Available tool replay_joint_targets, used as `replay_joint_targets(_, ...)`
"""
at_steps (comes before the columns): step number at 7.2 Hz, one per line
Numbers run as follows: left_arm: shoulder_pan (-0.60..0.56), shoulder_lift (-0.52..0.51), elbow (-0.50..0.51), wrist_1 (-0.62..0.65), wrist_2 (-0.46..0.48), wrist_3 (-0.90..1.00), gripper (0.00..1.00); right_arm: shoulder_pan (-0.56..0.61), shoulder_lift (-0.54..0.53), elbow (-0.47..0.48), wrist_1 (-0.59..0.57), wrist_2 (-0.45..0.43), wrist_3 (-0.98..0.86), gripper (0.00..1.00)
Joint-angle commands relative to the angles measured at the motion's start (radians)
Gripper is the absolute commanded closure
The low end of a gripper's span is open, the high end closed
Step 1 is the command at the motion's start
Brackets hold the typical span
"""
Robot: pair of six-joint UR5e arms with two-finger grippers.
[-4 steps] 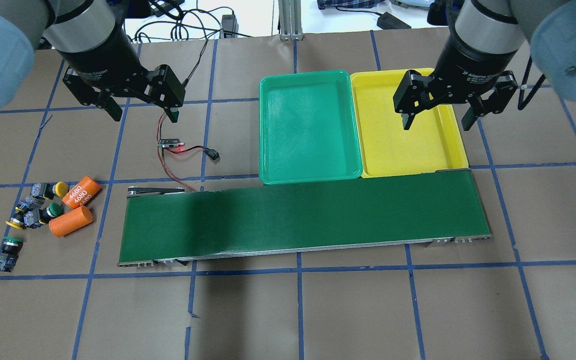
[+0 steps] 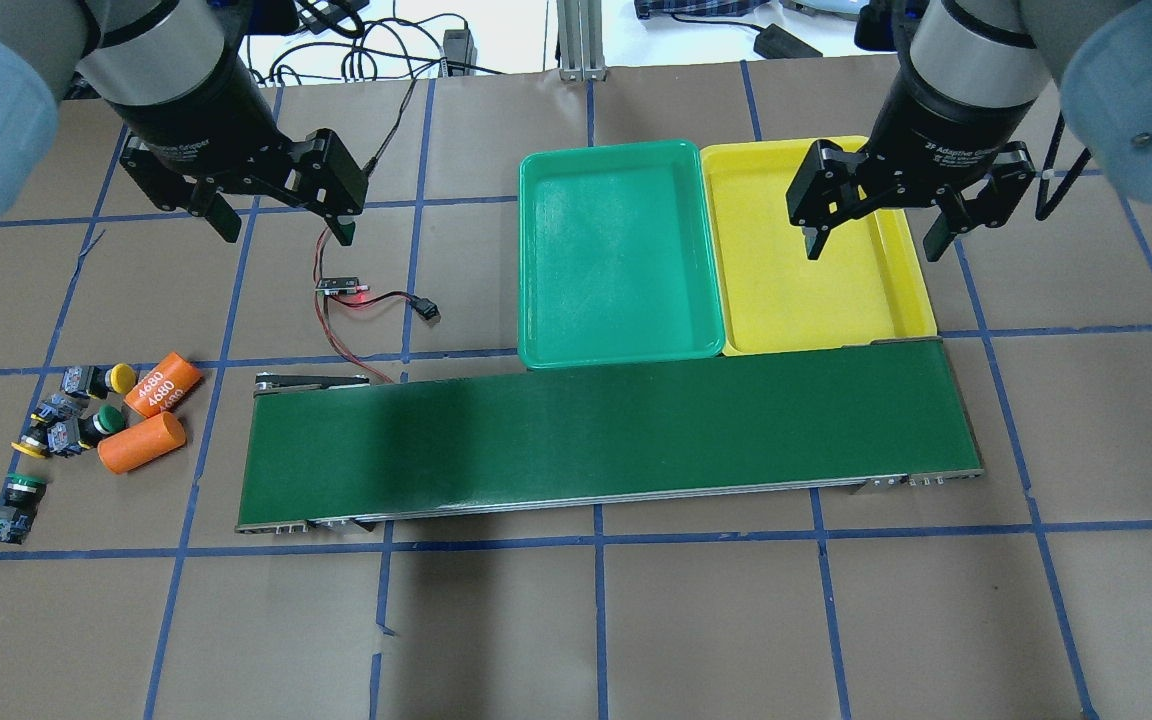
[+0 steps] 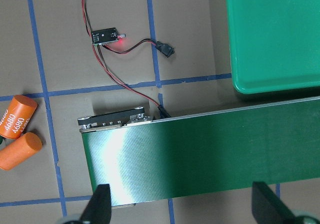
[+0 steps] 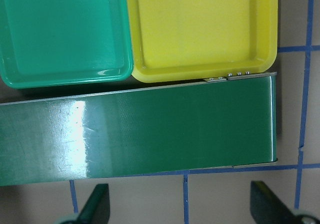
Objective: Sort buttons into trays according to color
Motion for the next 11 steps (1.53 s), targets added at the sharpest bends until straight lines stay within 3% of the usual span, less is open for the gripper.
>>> replay_joint_targets(1,0.0,0.002,-0.002,-0.001,0.0,0.0,0.0,0.0,0.0,0.002,0.0,0.0,0.0,0.0)
replay_joint_targets(5,0.018,0.01,-0.042,0.001,0.012,0.029,0.0,0.0,0.0,0.002,0.0,0.0,0.0,0.0)
replay_joint_targets(9,0.19,-0.007,-0.078,0.006,0.011,0.516,0.0,0.0,0.0,0.002,0.0,-0.002,0.0,0.0)
replay_joint_targets(10,0.234,-0.051,-0.106,0.051,0.012,0.582,0.0,0.0,0.0,0.002,0.0,-0.002,0.0,0.0)
replay_joint_targets(11,0.312,-0.085,-0.17,0.185,0.011,0.705,0.0,0.0,0.0,0.0,0.0,-0.002,0.0,0.0)
